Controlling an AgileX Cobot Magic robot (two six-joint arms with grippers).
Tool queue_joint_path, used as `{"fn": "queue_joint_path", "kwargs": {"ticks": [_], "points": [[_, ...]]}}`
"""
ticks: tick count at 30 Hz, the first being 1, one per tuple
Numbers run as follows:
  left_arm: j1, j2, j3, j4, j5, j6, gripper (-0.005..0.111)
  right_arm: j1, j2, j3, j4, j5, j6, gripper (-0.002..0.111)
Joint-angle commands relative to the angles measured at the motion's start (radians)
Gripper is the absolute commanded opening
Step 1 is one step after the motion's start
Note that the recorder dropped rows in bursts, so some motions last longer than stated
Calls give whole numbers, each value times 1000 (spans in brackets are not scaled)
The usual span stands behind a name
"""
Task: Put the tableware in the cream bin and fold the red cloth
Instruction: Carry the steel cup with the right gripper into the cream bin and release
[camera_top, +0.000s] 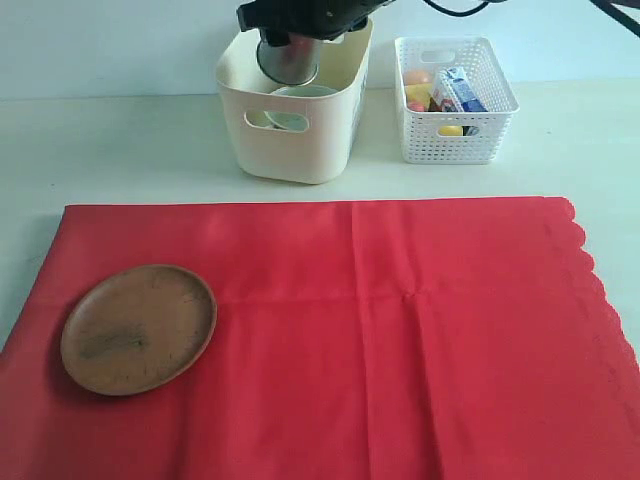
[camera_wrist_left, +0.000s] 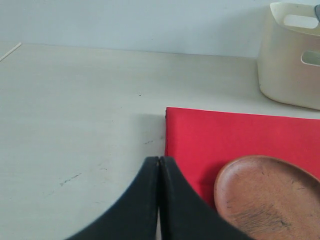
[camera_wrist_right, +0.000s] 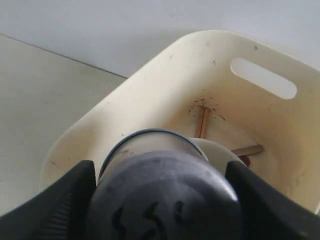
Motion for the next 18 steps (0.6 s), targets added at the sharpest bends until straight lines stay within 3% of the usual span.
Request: {"fn": "queue_joint_path", "kwargs": {"ticks": [1, 6, 18], "points": [[-6, -5, 3, 1, -12, -1, 2, -3, 8, -7, -25, -37, 2, 0], [-6, -5, 3, 1, -12, -1, 2, -3, 7, -7, -30, -41, 2, 4], [-6, -5, 3, 1, -12, -1, 2, -3, 7, -7, -30, -41, 2, 29]]}}
